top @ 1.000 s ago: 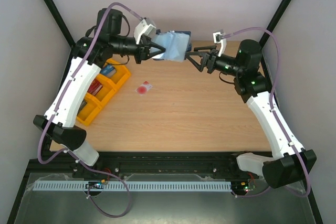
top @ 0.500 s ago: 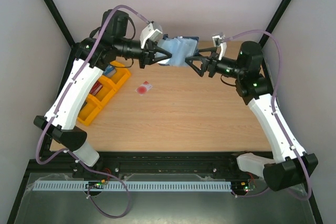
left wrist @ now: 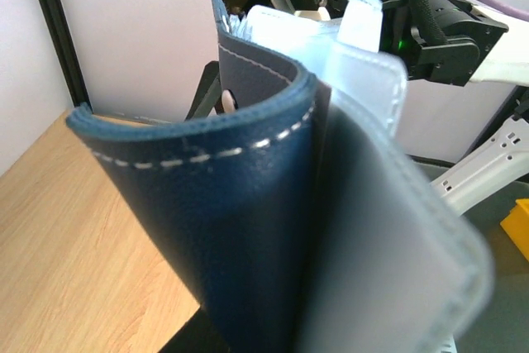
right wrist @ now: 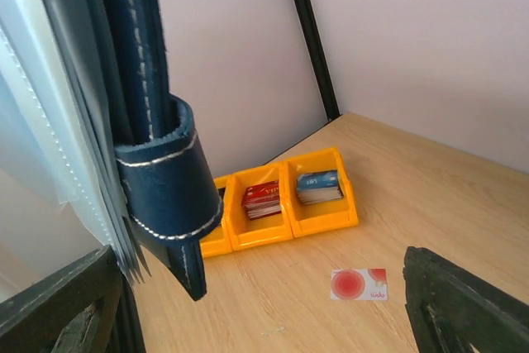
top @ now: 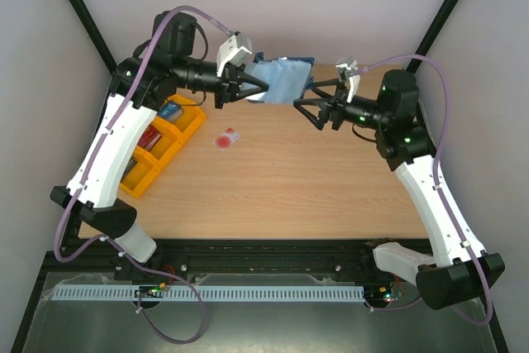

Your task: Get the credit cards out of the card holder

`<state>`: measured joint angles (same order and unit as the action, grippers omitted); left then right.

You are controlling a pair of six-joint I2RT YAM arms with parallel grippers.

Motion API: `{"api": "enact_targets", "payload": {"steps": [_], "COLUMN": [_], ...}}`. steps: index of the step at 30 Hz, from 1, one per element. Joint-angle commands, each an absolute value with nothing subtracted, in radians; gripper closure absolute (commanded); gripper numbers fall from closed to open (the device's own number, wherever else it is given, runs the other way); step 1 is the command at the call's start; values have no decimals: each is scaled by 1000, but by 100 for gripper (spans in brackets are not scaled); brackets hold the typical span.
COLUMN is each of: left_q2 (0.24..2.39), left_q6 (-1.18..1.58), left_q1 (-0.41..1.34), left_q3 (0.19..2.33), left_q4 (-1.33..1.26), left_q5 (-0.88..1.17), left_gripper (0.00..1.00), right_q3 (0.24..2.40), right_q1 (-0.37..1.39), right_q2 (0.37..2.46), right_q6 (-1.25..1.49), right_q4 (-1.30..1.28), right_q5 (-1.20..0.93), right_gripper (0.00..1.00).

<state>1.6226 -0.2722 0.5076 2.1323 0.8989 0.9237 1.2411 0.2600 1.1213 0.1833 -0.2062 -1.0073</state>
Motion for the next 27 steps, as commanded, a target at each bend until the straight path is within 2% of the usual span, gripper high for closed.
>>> {"api": "enact_targets", "payload": {"steps": [1, 9, 13, 24, 26, 27], "left_q2": [1600, 1616, 1629, 1638, 1640, 1640], "left_q6": [-312, -312, -315, -315, -316, -316], "left_q1": [512, 519, 558, 569, 569, 569], "left_q3": [2164, 2186, 2187, 2192, 2192, 2191], "left_q4": [919, 919, 923, 924, 924, 923], "left_q5": [965, 988, 973, 954, 946, 941], "left_gripper": [98, 98, 98, 98, 98, 98], "right_q3": [1258, 1293, 1266, 1256, 1258, 1263], "right_q1": [249, 250, 263, 393, 406, 408], "right_q2": [1113, 1146, 1164, 1174, 1175, 1173], "right_q6": [143, 273, 481, 596, 587, 577], "right_q4": [-231, -157, 68, 222, 199, 182], "right_q5": [-981, -964, -1043, -1222, -1228, -1218], "right_gripper": [9, 9, 9, 7, 11, 18]}}
